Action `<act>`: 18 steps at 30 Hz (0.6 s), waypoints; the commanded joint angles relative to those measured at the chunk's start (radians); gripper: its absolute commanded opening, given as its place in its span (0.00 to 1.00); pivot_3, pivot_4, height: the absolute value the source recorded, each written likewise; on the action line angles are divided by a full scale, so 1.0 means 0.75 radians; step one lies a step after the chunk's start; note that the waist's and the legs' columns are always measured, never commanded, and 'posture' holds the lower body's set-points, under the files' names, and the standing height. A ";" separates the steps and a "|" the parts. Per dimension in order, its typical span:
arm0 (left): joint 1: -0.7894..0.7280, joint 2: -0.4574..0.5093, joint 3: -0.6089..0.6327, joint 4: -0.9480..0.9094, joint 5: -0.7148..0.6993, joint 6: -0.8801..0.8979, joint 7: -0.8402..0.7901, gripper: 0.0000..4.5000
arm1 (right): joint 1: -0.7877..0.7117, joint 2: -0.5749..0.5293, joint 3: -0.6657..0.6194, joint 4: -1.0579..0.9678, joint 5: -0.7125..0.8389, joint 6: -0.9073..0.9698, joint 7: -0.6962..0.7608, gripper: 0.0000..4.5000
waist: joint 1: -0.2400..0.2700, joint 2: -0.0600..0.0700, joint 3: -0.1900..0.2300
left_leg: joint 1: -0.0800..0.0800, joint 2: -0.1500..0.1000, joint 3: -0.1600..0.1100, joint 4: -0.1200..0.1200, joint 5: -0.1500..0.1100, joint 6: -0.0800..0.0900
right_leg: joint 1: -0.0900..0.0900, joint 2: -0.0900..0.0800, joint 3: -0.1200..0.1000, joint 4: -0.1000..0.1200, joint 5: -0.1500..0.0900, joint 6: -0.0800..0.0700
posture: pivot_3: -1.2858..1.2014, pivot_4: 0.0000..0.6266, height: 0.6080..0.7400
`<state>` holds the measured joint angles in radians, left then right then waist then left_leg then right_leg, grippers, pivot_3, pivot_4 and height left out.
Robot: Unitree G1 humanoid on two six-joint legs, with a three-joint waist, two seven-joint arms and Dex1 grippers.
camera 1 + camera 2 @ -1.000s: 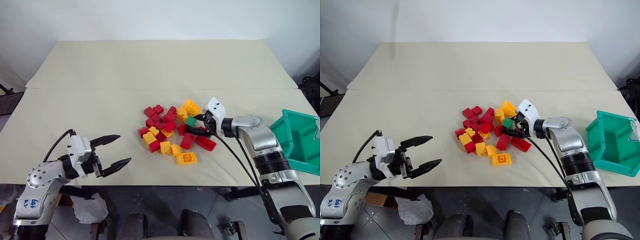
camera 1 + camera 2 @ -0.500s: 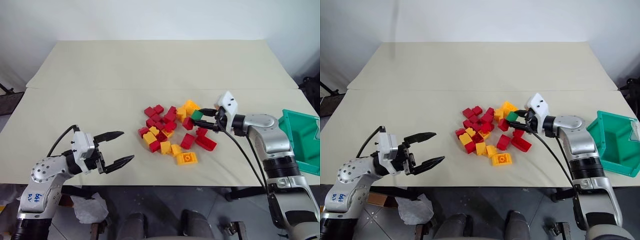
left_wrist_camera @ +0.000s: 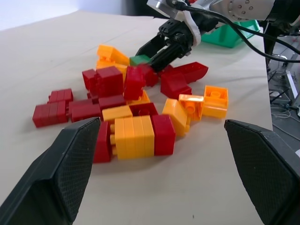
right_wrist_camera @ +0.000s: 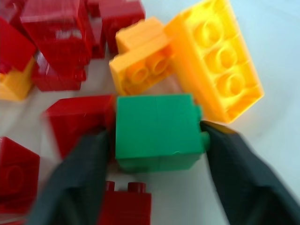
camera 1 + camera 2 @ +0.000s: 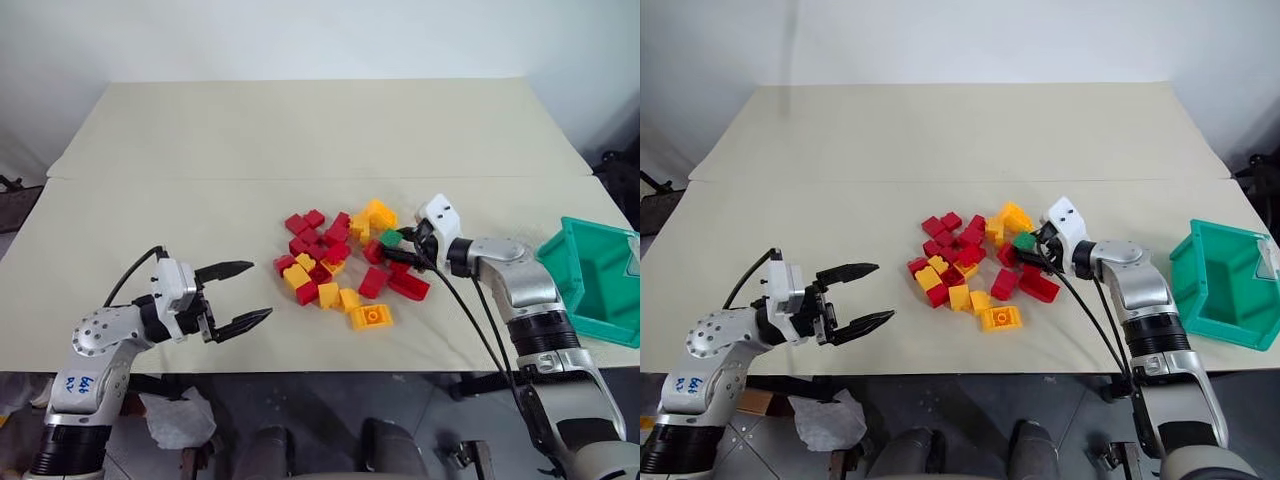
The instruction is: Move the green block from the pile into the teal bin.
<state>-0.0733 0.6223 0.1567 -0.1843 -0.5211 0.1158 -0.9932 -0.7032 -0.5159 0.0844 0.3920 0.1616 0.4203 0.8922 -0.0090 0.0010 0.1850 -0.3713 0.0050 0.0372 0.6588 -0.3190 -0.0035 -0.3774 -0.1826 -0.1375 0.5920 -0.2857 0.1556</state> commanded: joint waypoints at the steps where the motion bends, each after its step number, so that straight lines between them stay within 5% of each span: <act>1: 0.017 0.000 0.030 -0.051 -0.002 -0.022 0.013 1.00 | -0.037 -0.030 0.004 -0.024 -0.010 -0.027 0.042 1.00 | 0.001 0.000 0.000 | 0.000 0.000 0.000 0.000 0.000 0.000 | 0.000 0.000 0.000 0.000 0.000 0.000 | 0.52 0.24 1.00; 18: 0.042 -0.005 0.034 -0.067 0.006 -0.050 0.053 1.00 | -0.085 -0.116 -0.029 0.046 -0.002 -0.064 0.125 1.00 | 0.005 0.000 0.000 | 0.000 0.000 0.001 0.000 0.000 0.000 | 0.000 0.000 0.000 0.000 0.000 0.000 | 0.52 0.24 1.00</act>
<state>-0.0493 0.6223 0.1682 -0.1905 -0.5112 0.0947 -0.9558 -0.7480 -0.6072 0.0708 0.4302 0.1635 0.3912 0.9915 -0.0050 0.0010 0.1850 -0.3711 0.0053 0.0377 0.6589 -0.3194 -0.0037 -0.3775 -0.1823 -0.1375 0.5919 -0.2857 0.1555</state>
